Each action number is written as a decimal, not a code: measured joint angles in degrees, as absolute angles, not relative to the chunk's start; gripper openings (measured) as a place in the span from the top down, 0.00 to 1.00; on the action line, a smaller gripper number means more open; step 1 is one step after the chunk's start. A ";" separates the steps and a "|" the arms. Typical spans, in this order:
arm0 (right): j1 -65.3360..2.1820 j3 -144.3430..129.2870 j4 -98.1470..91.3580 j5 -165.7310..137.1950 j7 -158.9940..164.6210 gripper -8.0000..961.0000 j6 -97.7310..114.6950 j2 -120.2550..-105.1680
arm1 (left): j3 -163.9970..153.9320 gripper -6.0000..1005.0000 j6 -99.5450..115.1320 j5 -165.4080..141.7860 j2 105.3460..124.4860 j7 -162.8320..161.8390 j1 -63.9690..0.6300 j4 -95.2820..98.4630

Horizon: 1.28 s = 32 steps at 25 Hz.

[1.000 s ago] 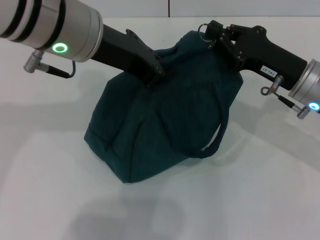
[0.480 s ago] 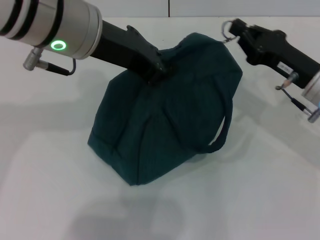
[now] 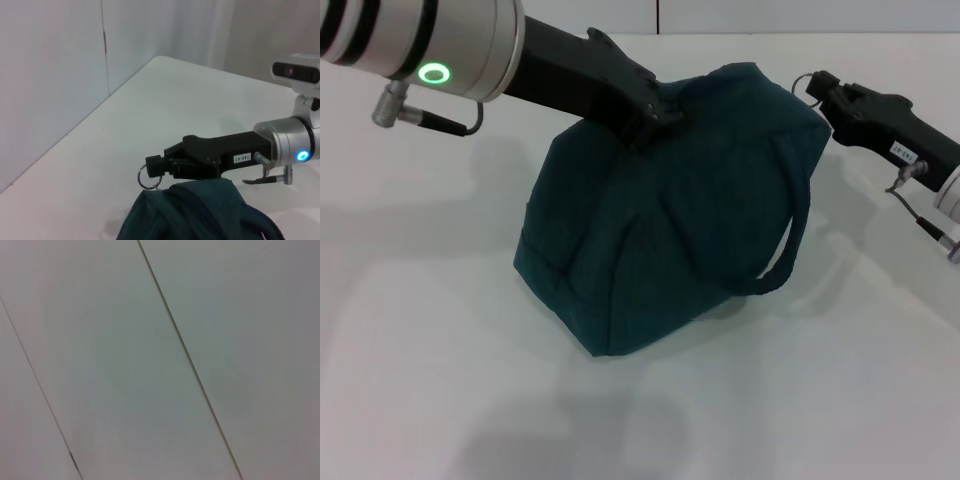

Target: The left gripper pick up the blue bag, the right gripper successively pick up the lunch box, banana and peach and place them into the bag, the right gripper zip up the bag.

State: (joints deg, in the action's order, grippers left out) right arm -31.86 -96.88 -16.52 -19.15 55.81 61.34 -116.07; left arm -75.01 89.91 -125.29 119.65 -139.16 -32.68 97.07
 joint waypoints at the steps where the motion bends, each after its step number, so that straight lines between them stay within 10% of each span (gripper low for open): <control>1: -31.88 -96.89 -16.51 -19.18 55.81 0.89 61.21 -116.09 | -75.01 0.92 89.73 -125.28 119.66 -138.92 -32.55 97.03; 17: -29.35 -96.33 -16.98 -18.63 55.65 0.88 67.85 -115.93 | -74.78 0.93 84.80 -125.15 119.74 -136.63 -30.76 92.11; 26: -27.64 -95.54 -16.53 -18.62 55.76 0.43 70.31 -115.89 | -71.47 0.93 83.77 -119.59 119.69 -136.98 -29.45 89.69; 32: -26.26 -95.56 -16.42 -18.69 55.85 0.30 71.95 -115.85 | -69.63 0.60 83.63 -113.79 119.66 -134.19 -27.17 89.76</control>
